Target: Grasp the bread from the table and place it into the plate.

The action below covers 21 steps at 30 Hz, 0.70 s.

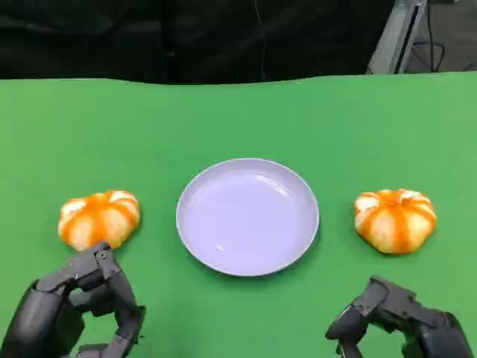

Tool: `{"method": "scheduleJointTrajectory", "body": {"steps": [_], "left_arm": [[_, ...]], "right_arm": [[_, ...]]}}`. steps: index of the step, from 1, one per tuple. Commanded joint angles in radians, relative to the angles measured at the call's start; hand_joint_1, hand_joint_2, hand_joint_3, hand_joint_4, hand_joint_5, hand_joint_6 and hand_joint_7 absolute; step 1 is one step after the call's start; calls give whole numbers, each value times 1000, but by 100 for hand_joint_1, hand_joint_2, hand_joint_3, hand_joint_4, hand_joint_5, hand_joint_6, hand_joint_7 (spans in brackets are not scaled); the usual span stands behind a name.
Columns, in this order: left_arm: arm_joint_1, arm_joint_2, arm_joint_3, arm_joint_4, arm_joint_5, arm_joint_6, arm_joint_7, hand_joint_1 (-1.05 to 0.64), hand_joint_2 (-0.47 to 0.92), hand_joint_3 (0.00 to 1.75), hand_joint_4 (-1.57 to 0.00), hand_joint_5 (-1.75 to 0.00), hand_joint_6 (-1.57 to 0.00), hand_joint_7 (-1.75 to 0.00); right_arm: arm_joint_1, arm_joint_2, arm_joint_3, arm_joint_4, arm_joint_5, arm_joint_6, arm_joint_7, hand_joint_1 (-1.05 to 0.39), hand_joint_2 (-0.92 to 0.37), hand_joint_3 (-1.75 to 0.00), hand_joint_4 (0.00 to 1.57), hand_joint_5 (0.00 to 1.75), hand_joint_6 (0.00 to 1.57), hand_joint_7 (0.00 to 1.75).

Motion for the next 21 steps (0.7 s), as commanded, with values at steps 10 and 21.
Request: {"method": "scheduleJointTrajectory", "body": {"steps": [10,21], "left_arm": [[-4,10,15,8,9,-18,1,-1,35,130,-88,-175,-67,-175],[-19,-5,14,-67,118,87,113,1,64,89,-55,-161,-59,-129]], "right_arm": [[0,1,-3,-5,-2,0,-9,-12,-38,-124,69,160,77,132],[24,-2,6,-25,0,5,-10,-11,-39,-124,69,159,76,132]]}}
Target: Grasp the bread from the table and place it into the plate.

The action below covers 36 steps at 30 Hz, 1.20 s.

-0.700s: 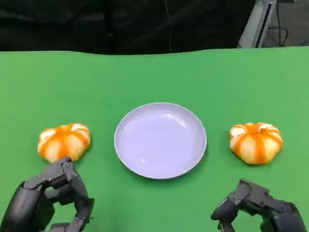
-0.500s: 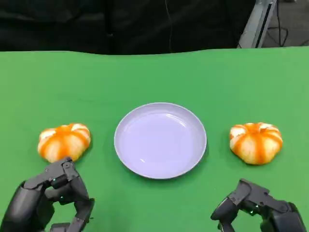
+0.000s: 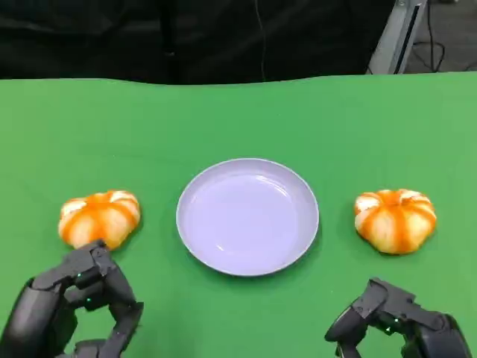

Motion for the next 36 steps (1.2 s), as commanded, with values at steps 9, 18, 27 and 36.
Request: {"method": "scheduleJointTrajectory", "body": {"steps": [9,18,27,36], "left_arm": [[-165,175,-46,-149,381,355,55,-23,90,10,-21,-90,-42,-42],[-325,327,-157,-14,720,411,96,-45,88,0,-14,-28,-30,0],[-506,331,-297,255,943,439,167,-53,89,0,-4,-22,-21,-1],[-780,246,-403,759,954,460,256,-50,90,1,-7,-25,-25,-1]], "right_arm": [[31,-3,3,-47,9,25,-3,-12,-40,-123,68,159,76,132],[26,-2,3,-39,2,12,-11,-11,-39,-123,69,160,76,133],[18,-4,3,-36,2,16,-12,-12,-38,-123,70,159,77,132],[26,-1,10,-44,5,22,-14,-10,-37,-124,70,160,77,132]]}}
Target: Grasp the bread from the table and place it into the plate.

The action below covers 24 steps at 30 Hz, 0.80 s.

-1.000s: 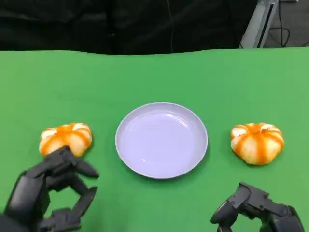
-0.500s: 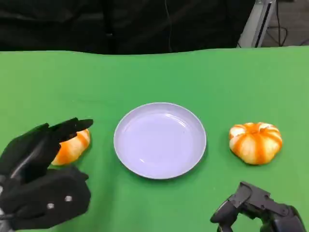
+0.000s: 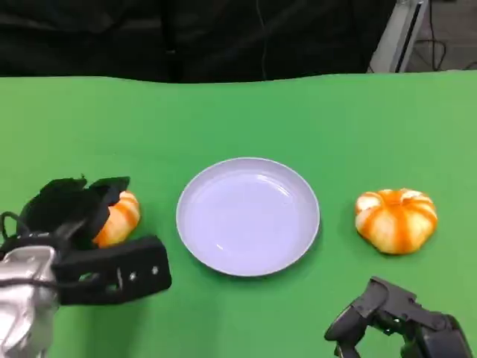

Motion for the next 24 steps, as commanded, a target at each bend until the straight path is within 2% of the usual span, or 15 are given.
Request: {"method": "scheduleJointTrajectory", "body": {"steps": [1,5,9,10,11,12,14,15,16,17,19,20,21,24], "left_arm": [[-128,-27,-39,240,-9,0,54,-50,90,0,-8,-25,-25,-1],[-228,-59,-63,467,-44,-33,72,-47,92,1,-11,-25,-27,-1],[-282,-72,-74,629,-88,-104,115,-40,92,1,-26,-20,-38,-2],[-284,-75,-71,657,-102,-134,147,-34,92,1,-50,-25,-53,-4],[-287,-76,-70,681,-112,-158,172,-25,91,1,-76,-67,-84,-5],[-286,-77,-67,694,-124,-182,199,-22,91,0,-81,-88,-95,-4],[-280,-70,-66,698,-142,-236,248,-27,86,0,-85,-131,-121,-8],[-277,-68,-68,695,-145,-257,274,-29,85,0,-84,-141,-126,-10],[-275,-65,-71,691,-147,-278,298,-27,85,0,-82,-158,-118,-41],[-274,-63,-75,689,-148,-294,316,-24,85,1,-82,-168,-101,-85],[-274,-58,-79,686,-151,-323,344,-21,88,4,-84,-173,-82,-134],[-275,-56,-81,687,-153,-330,350,-20,90,6,-85,-174,-77,-150],[-276,-56,-83,690,-155,-335,355,-20,90,6,-85,-174,-75,-156],[-278,-54,-89,695,-159,-340,359,-20,91,7,-85,-175,-72,-161]], "right_arm": [[10,0,-2,-9,4,3,-6,-10,-37,-125,70,160,77,132],[15,0,0,-15,-2,4,-7,-11,-37,-125,70,160,78,132],[19,1,4,-19,-9,3,-10,-12,-37,-125,70,160,78,132],[20,1,4,-20,-9,4,-10,-12,-38,-125,70,160,77,132],[20,1,5,-21,-9,5,-10,-13,-38,-124,70,159,77,132],[21,2,5,-23,-8,8,-10,-13,-38,-124,70,159,77,132],[22,2,5,-25,-9,13,-9,-14,-39,-124,70,159,78,133],[22,3,5,-27,-7,17,-8,-14,-39,-124,70,159,78,133],[21,3,5,-28,-5,20,-7,-13,-39,-124,70,159,78,133],[20,3,5,-27,-3,22,-6,-13,-39,-125,70,160,77,133],[19,2,5,-26,-2,25,-5,-12,-38,-125,70,160,77,134],[18,2,5,-25,-1,25,-5,-11,-38,-125,69,160,77,134],[18,2,5,-25,-1,25,-5,-11,-38,-125,69,160,77,134],[18,2,5,-25,-1,25,-5,-11,-38,-125,69,160,77,134]]}}
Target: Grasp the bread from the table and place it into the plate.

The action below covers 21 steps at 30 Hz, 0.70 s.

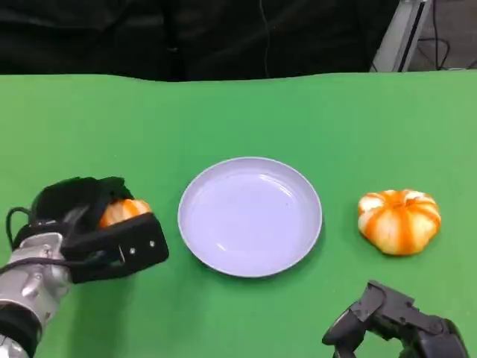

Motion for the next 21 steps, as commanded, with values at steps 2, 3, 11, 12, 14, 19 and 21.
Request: {"method": "scheduleJointTrajectory", "body": {"steps": [2,3,11,12,14,19,21], "left_arm": [[6,15,-10,12,-9,-13,21,-19,91,7,-85,-175,-72,-162],[6,15,-11,13,-10,-13,21,-19,90,8,-85,-175,-72,-162],[16,51,-23,-54,34,-119,254,-18,50,107,-92,-175,-66,-175],[15,51,-24,-52,33,-120,257,-18,49,108,-92,-175,-66,-175],[14,51,-25,-50,34,-121,259,-18,49,109,-92,-175,-66,-175],[14,51,-26,-48,34,-123,261,-18,48,110,-92,-175,-66,-175],[13,51,-26,-48,34,-123,261,-18,48,111,-92,-175,-66,-175]], "right_arm": [[3,-2,-3,-14,8,7,-2,-11,-38,-125,69,161,77,135],[3,-2,-3,-14,8,7,-2,-11,-38,-125,69,161,77,135],[-3,-10,-6,-3,13,-11,3,-9,-37,-127,70,161,77,134],[-3,-11,-6,-3,14,-11,3,-9,-37,-127,70,161,77,134],[-3,-11,-6,-3,14,-11,3,-9,-36,-128,71,161,77,133],[-3,-11,-6,-3,14,-11,2,-9,-36,-128,71,161,77,133],[-3,-11,-6,-3,14,-11,2,-9,-36,-128,71,161,77,133]]}}
